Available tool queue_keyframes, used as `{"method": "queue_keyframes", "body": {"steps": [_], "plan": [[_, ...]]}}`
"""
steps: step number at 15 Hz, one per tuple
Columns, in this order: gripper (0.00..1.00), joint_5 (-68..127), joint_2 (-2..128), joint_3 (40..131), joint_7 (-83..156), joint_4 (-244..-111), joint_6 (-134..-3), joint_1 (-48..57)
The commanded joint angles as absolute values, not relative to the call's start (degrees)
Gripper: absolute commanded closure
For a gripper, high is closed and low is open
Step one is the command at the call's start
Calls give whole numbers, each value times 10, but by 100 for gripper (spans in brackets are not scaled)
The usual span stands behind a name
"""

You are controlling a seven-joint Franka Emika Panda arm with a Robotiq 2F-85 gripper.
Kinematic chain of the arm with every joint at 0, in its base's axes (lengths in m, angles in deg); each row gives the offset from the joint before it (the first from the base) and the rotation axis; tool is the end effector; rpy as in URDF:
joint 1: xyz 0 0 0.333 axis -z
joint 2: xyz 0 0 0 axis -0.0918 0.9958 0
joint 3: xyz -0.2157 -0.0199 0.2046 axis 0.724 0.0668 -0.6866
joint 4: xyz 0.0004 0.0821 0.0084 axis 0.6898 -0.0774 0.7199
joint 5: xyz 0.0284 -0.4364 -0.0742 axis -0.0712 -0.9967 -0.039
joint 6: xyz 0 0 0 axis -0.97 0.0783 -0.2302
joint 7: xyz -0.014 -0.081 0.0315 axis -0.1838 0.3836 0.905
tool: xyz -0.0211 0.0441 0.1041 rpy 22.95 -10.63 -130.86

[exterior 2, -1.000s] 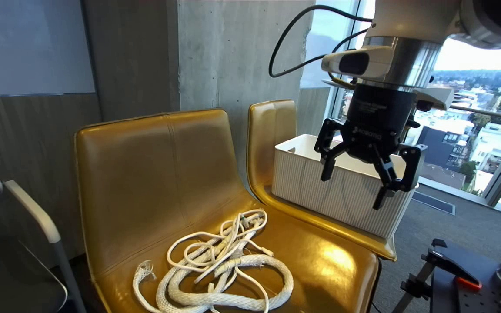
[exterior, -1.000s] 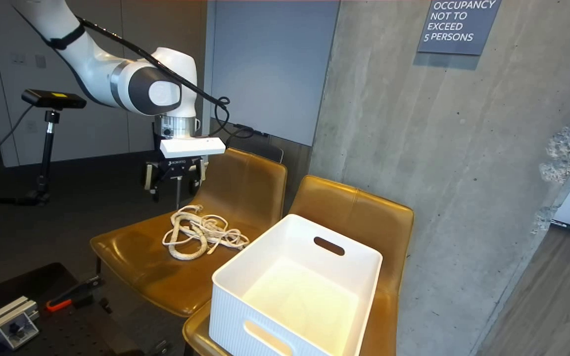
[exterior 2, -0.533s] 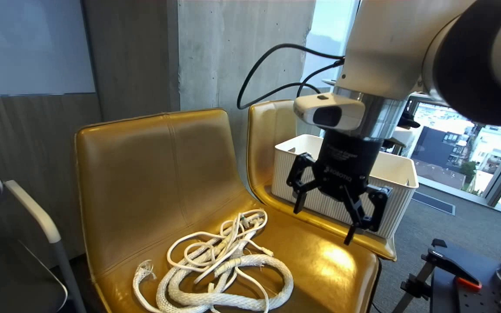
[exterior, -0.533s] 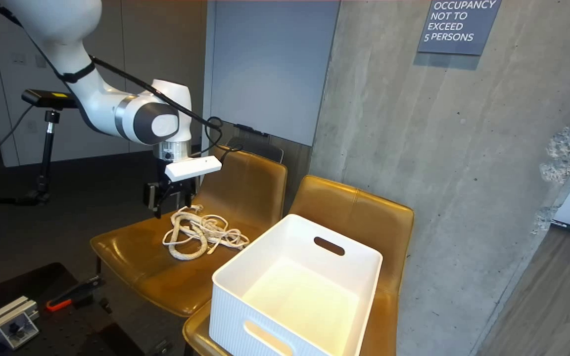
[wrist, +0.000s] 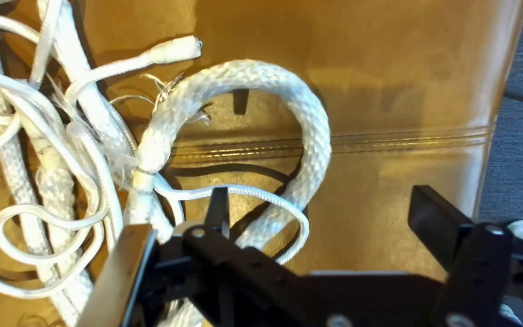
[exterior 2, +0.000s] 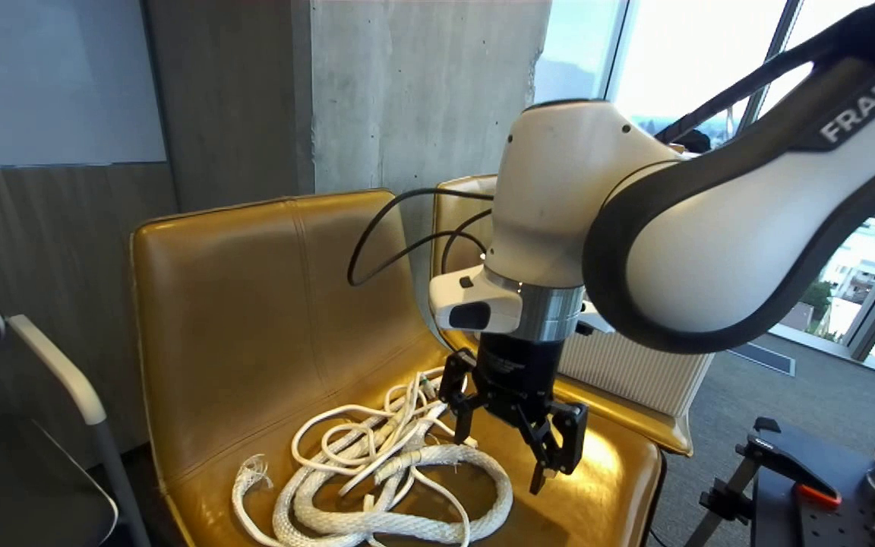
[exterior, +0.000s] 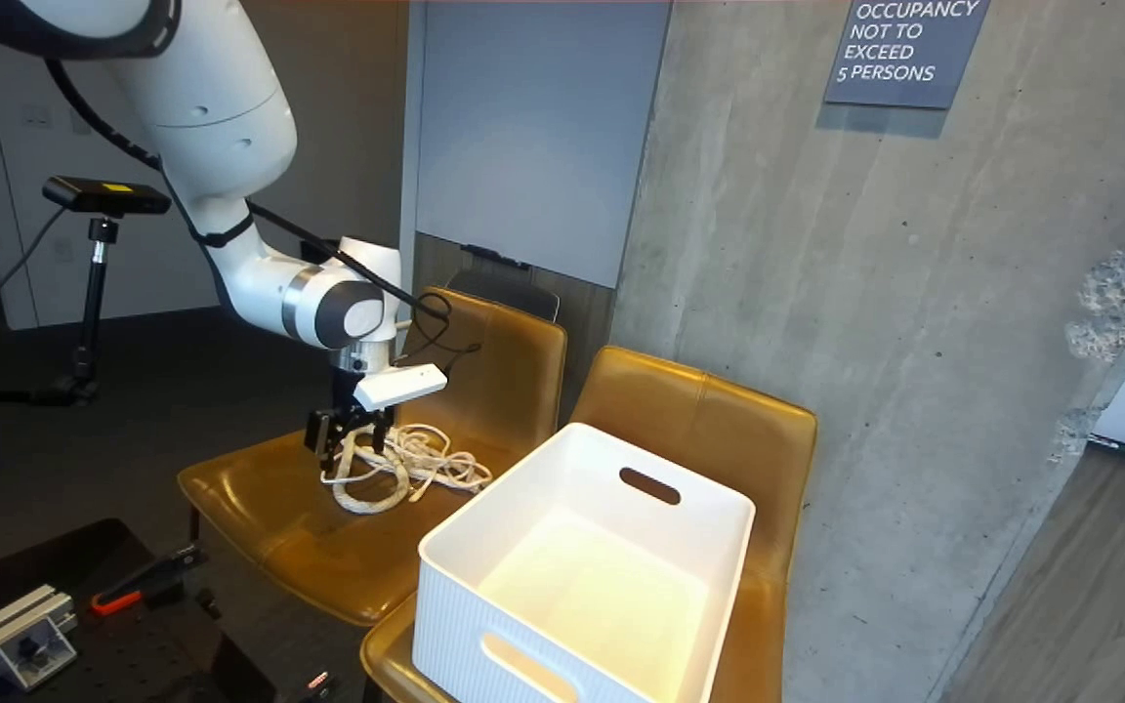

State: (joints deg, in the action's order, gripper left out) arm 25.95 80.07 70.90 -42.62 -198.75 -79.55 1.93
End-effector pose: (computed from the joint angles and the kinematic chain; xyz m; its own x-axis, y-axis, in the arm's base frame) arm 0.6033 0.1606 0.1024 -0.0426 0.9985 0.0348 0.9987 0.0434 -0.0248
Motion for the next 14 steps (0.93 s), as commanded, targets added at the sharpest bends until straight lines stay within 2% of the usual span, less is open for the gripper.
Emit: {"method": "queue_keyframes", "body": {"steps": [1, 7, 8, 10, 14], "plan": [[0, 241, 855, 711, -428, -1945, -775, 19], [1, 231, 894, 715, -424, -1942, -779, 22], [26, 230, 901, 716, -422, -1935, -779, 20], [27, 227, 913, 717, -420, -1918, -779, 17], [58, 225, 925, 719, -415, -1891, -771, 15]]}}
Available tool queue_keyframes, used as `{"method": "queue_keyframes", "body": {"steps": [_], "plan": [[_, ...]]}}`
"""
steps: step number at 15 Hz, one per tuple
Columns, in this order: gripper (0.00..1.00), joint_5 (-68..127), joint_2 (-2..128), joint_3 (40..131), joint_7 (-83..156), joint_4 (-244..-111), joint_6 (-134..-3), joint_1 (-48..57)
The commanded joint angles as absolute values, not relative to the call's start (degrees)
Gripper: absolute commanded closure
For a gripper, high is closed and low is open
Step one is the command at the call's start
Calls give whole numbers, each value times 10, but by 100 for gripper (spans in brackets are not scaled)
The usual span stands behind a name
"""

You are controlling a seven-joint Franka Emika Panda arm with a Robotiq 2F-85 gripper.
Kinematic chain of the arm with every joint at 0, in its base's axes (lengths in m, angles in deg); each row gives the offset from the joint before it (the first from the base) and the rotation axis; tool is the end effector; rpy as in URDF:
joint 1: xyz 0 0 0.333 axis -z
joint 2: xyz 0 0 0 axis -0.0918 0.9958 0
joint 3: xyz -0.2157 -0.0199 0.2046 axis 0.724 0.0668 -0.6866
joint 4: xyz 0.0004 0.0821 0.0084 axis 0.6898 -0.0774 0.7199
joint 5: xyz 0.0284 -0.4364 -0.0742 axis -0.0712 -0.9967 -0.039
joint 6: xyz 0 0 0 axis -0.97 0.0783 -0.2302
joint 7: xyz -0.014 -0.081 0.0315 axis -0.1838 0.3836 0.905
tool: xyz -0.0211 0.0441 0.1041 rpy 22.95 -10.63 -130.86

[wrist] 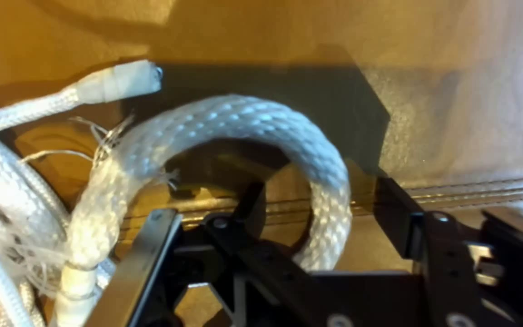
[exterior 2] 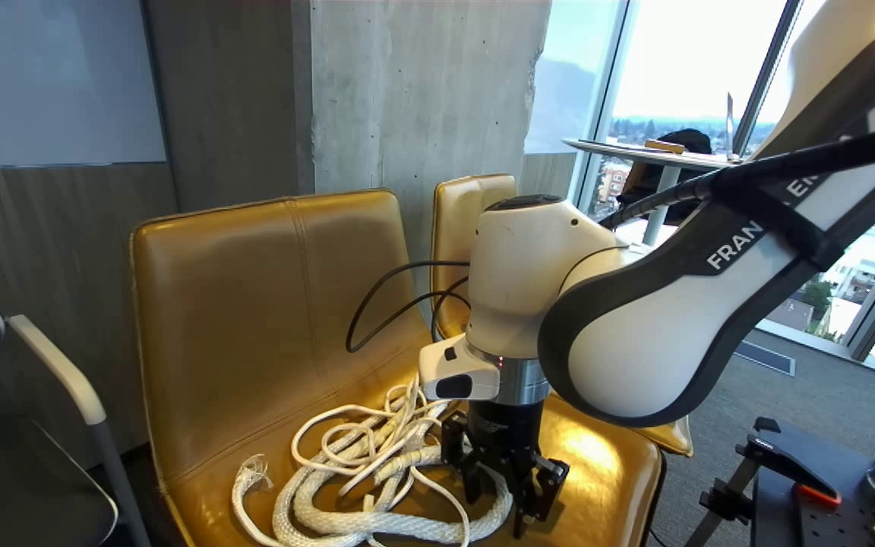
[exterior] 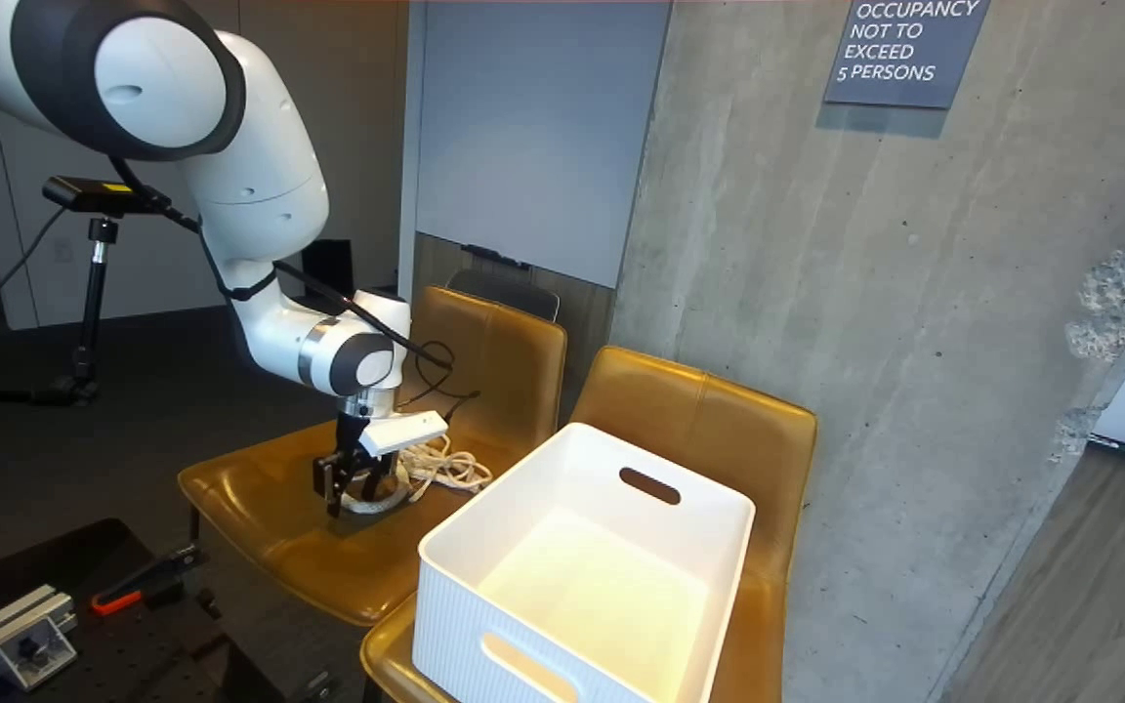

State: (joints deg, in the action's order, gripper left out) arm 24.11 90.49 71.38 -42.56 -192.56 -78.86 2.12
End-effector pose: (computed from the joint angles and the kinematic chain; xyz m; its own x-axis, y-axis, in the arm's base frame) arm 0.6038 0.1556 0.0297 -0.0445 0.9987 0.0252 0.9932 0.0470 -0.1063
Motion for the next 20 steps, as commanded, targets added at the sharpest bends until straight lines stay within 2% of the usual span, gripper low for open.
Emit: {"method": "queue_keyframes", "body": {"steps": [1, 5, 6, 9, 20], "plan": [[65, 224, 926, 719, -414, -1889, -768, 15], [95, 217, 927, 726, -414, -1882, -762, 13], [99, 217, 924, 728, -413, -1880, -756, 14], [96, 219, 905, 732, -412, -1873, -736, 22], [96, 239, 714, 772, -381, -1805, -597, 75]]}}
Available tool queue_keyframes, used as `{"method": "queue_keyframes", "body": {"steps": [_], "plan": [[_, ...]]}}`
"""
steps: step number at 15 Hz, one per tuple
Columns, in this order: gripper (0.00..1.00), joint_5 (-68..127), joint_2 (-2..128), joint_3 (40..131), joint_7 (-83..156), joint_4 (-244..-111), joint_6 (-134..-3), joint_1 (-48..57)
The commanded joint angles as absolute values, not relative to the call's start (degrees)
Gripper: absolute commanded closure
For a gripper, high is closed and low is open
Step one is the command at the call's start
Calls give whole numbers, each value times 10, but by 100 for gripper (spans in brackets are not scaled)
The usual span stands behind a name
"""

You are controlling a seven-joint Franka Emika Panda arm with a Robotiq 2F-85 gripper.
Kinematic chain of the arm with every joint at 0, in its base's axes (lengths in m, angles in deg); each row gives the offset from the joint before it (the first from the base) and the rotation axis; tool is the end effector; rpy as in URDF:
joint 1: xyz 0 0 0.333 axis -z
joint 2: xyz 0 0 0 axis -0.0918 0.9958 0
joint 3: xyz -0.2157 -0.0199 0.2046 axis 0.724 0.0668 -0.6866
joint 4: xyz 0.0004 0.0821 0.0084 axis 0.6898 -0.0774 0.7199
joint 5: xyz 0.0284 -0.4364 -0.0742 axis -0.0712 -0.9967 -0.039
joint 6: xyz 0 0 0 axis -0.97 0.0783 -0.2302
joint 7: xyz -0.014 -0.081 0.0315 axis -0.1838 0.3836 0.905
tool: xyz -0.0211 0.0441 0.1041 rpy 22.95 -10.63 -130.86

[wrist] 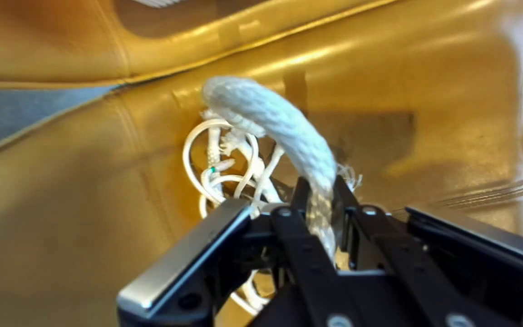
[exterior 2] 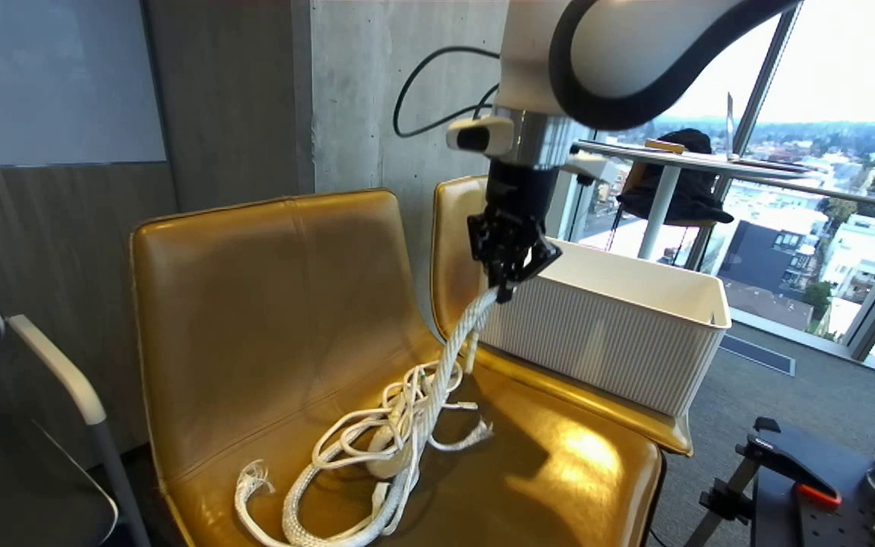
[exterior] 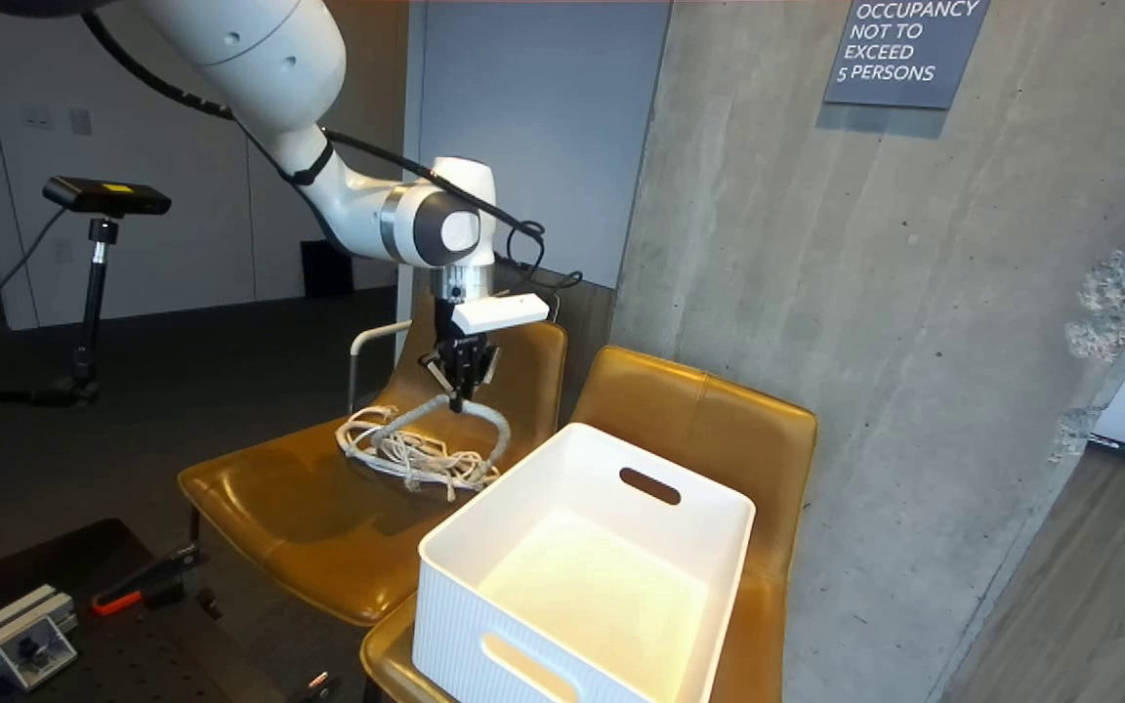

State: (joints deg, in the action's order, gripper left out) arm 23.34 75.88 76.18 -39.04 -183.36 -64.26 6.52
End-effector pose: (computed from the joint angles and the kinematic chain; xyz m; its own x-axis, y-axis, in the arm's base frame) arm 0.7045 0.0459 0.2412 0.1716 0.9832 -0.0616 0.9835 -0.1673 0.0694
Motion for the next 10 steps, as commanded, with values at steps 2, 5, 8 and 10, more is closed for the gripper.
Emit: {"method": "queue_keyframes", "body": {"steps": [2, 5, 8, 10], "plan": [[96, 245, 692, 780, -383, -1764, -562, 85], [96, 251, 691, 796, -380, -1671, -515, 100], [96, 263, 711, 813, -360, -1558, -478, 117], [96, 274, 723, 823, -352, -1495, -458, 132]]}}
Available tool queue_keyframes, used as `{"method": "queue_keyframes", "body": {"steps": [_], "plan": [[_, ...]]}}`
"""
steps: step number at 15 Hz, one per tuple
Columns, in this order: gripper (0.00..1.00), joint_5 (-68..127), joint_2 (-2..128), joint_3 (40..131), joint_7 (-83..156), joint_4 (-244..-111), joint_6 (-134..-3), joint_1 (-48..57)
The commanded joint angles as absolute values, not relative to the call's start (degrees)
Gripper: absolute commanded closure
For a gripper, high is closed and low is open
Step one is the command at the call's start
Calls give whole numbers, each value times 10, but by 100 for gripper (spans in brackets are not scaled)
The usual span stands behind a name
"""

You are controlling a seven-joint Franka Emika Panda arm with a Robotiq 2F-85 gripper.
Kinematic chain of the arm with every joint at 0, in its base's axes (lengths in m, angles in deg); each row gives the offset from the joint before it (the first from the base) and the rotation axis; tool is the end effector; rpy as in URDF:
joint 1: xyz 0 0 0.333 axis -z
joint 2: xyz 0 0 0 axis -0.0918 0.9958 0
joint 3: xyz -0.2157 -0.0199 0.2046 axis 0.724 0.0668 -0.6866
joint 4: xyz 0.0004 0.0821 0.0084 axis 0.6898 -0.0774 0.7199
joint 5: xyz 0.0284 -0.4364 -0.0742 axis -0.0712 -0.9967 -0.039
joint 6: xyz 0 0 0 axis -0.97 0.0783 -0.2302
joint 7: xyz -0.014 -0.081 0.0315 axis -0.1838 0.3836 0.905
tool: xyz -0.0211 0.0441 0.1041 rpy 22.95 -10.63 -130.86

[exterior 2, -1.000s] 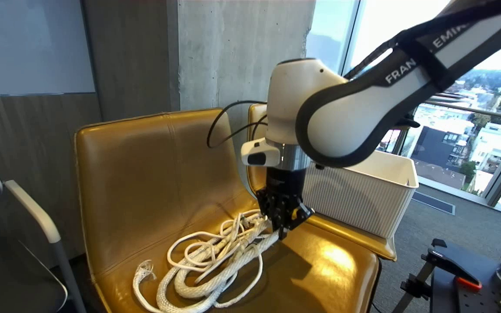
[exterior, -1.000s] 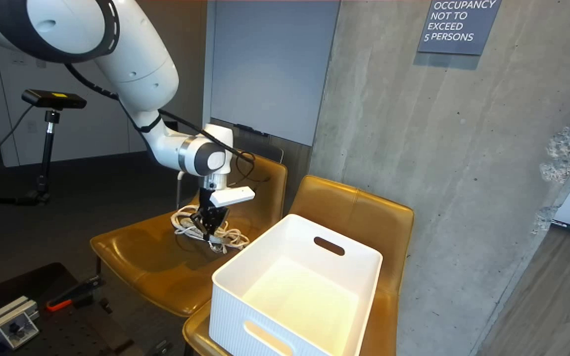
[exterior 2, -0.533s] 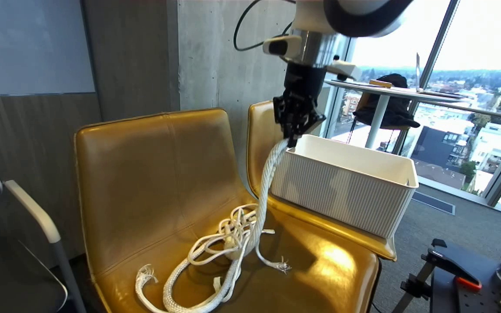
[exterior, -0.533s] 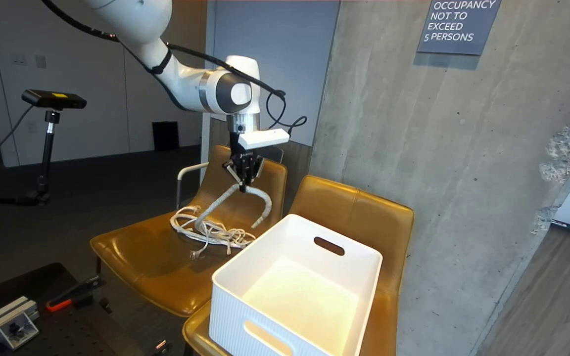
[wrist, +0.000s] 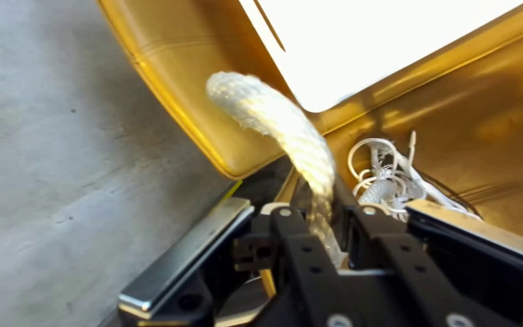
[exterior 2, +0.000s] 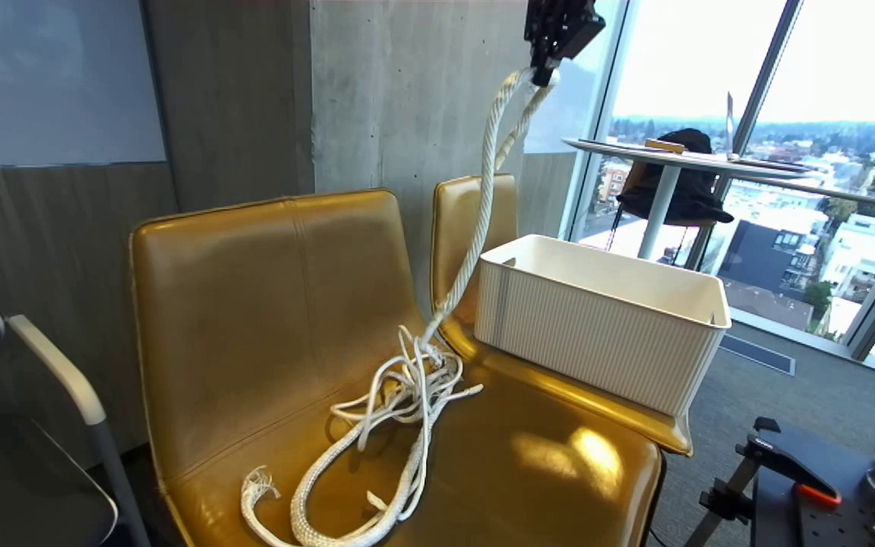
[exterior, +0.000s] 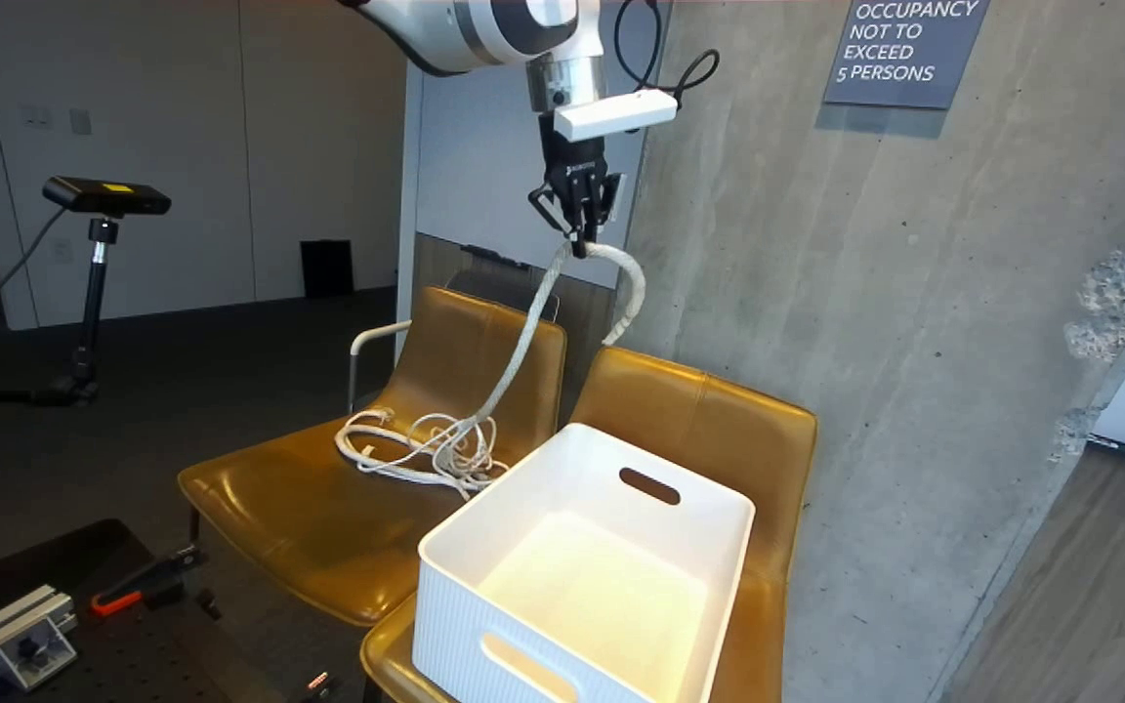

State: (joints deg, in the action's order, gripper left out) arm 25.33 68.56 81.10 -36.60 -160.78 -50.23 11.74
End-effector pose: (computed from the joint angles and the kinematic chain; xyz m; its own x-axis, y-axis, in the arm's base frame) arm 0.7462 -0.0838 0.5193 0.4284 0.9036 0.0024 0.8507 -0.4042 0.3360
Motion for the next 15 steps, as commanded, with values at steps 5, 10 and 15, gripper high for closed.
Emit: {"method": "queue_keyframes", "body": {"steps": [5, 10, 15], "plan": [[96, 301, 767, 842, -359, -1350, -392, 181], [96, 300, 741, 859, -368, -1402, -317, 230], [96, 295, 703, 865, -357, -1523, -322, 262]]}}
